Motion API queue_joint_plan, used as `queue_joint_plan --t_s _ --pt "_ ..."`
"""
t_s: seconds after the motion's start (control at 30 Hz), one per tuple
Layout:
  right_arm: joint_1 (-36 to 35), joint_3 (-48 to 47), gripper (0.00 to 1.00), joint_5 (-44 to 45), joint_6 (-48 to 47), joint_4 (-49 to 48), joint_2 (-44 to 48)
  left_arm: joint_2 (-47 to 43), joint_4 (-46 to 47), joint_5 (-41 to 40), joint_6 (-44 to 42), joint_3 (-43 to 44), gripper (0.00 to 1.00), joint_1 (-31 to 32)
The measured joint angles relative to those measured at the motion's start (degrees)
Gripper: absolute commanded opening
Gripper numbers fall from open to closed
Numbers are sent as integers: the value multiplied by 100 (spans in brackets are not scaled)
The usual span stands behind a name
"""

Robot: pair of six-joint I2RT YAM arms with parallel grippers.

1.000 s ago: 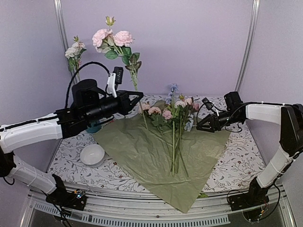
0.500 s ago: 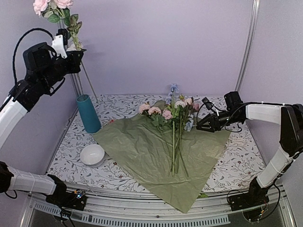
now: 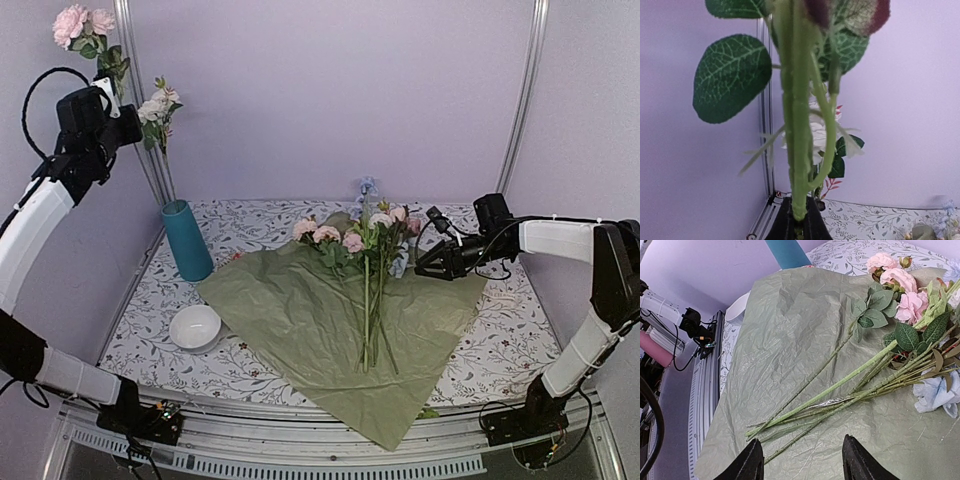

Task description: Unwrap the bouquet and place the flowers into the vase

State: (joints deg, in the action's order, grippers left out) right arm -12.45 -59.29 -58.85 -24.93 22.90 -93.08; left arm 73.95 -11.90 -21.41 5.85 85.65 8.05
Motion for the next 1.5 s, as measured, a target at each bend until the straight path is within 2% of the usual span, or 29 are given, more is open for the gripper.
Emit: queue_joint_plan --t_s 0.17,0.33,0.6,1.0,1.03,1.1,1.2,1.33,1.5 --pt "4 2 55 7 -24 2 0 415 402 439 201 -33 0 -538" --pt "13 2 56 15 -61 4 0 861 601 833 450 -55 0 -789" --pt "15 2 55 24 -85 9 0 1008 929 1152 664 -428 0 -835" --pt "15 2 55 22 -153 79 -63 1005 1388 1576 1036 -1812 0 -835" --pt "15 2 55 22 -157 87 -72 1005 1408 1613 1069 -1884 4 -835" --pt "15 2 55 22 -170 114 -79 1005 1456 1681 1128 -2004 19 -835" --pt "15 2 55 22 -181 138 -83 1005 1523 1762 1222 -2120 33 -835" --pt "20 2 56 15 -192 155 -83 918 1572 1810 1329 -2275 45 -835" --pt "24 2 56 4 -195 168 -83 402 1558 1827 1510 -2632 53 -835"
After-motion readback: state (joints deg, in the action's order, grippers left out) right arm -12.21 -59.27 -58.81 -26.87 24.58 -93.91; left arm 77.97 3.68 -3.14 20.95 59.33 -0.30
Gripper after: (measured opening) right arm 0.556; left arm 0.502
